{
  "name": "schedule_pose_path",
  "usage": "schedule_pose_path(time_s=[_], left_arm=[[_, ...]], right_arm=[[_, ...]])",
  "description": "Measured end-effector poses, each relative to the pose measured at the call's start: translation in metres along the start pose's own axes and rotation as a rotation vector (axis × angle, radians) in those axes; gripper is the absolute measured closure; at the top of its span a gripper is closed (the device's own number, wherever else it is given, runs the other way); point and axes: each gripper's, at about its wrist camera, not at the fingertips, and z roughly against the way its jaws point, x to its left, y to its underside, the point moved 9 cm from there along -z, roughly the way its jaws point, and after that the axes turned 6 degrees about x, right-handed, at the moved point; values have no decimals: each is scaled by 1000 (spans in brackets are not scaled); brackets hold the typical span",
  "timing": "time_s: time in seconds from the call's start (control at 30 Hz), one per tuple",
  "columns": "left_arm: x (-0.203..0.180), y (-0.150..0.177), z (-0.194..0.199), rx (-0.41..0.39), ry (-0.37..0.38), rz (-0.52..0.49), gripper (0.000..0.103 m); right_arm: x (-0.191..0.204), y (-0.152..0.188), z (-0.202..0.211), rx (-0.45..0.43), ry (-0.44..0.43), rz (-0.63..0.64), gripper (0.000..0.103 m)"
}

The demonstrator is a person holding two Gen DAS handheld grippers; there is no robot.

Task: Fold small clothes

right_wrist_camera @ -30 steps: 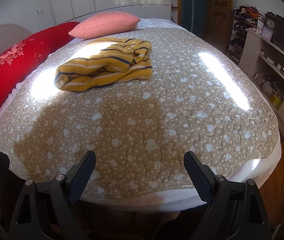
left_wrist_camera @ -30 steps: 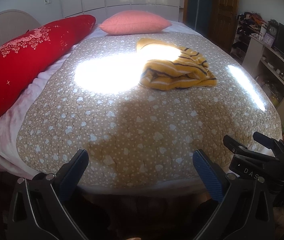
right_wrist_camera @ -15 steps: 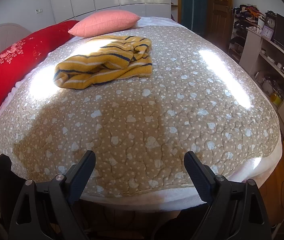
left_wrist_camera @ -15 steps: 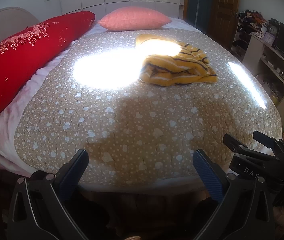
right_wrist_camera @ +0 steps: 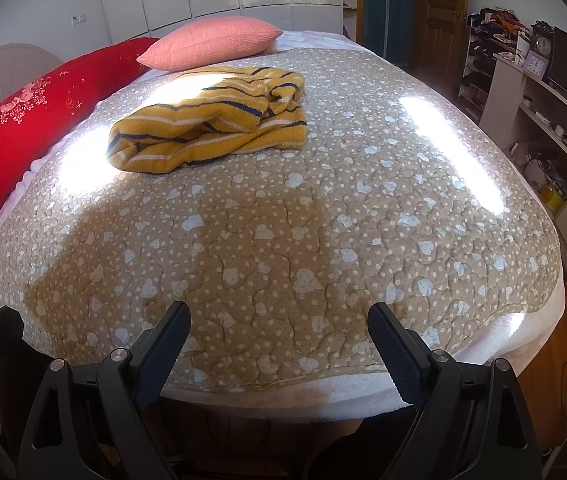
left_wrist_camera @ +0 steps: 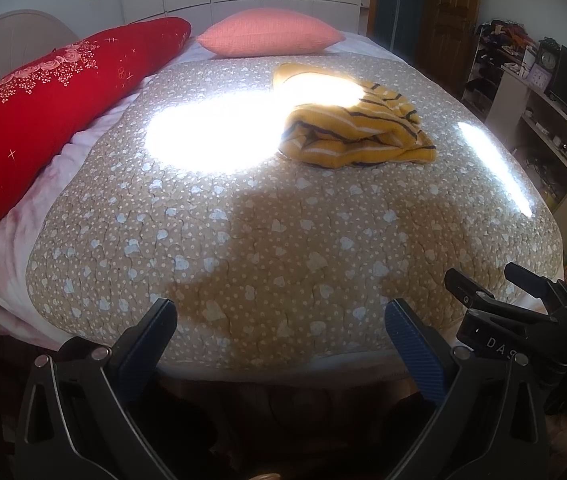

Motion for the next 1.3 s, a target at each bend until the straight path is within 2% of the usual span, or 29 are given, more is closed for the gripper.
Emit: schedule_pose_path(time_s=[1.3], left_arm=[[1, 6, -12, 55, 14, 5, 0]], right_arm=[[2, 6, -10, 22, 0, 5, 9]])
